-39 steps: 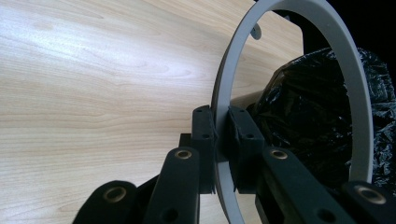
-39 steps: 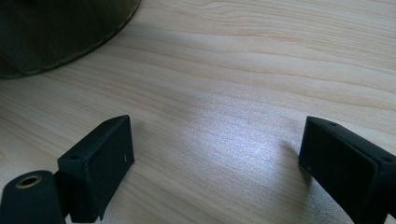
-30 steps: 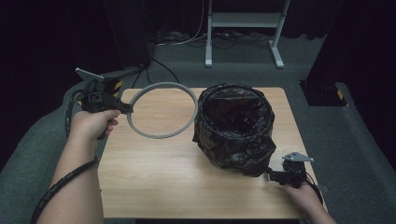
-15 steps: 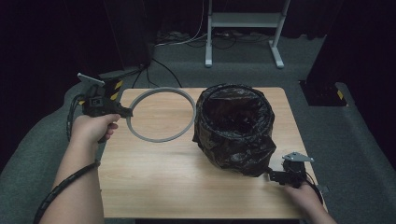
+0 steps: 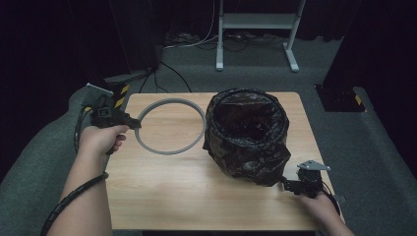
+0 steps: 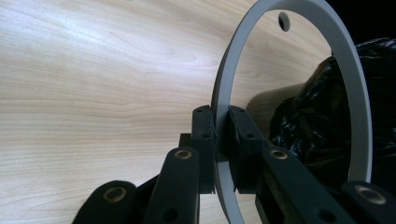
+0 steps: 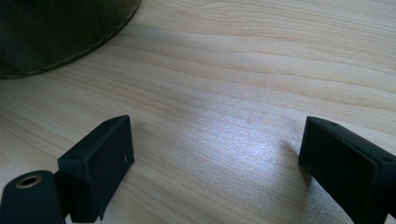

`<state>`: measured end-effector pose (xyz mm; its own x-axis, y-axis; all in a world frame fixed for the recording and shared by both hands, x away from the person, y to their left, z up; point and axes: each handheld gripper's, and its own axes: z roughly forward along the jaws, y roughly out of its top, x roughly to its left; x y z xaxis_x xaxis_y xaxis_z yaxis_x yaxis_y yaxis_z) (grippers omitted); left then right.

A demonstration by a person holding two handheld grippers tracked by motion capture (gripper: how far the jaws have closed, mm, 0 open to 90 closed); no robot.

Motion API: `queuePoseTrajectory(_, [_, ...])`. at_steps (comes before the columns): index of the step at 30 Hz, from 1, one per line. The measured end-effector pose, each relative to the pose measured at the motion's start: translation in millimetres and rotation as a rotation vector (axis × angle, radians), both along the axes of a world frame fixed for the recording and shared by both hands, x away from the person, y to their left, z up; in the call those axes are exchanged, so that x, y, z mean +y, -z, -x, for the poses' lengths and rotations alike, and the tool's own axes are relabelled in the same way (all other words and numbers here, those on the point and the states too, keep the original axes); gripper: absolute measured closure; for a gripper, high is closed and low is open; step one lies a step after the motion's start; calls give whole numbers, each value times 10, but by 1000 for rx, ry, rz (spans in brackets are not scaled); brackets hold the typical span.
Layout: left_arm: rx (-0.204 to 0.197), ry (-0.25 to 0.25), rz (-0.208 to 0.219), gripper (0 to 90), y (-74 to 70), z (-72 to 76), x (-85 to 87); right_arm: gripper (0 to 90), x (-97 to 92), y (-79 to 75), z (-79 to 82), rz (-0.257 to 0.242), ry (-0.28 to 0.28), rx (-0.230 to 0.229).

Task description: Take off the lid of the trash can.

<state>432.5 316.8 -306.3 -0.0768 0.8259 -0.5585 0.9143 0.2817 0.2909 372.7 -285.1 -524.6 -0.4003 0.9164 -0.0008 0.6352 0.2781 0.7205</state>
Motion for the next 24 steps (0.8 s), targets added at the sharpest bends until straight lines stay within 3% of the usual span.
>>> queuePoseTrajectory(15, [33, 19, 10, 819, 302, -28, -62, 98, 0, 0, 0, 0, 0, 0])
queuePoseTrajectory(24, [60, 32, -8, 819, 478, -40, -105, 98, 0, -1, 0, 0, 0, 1])
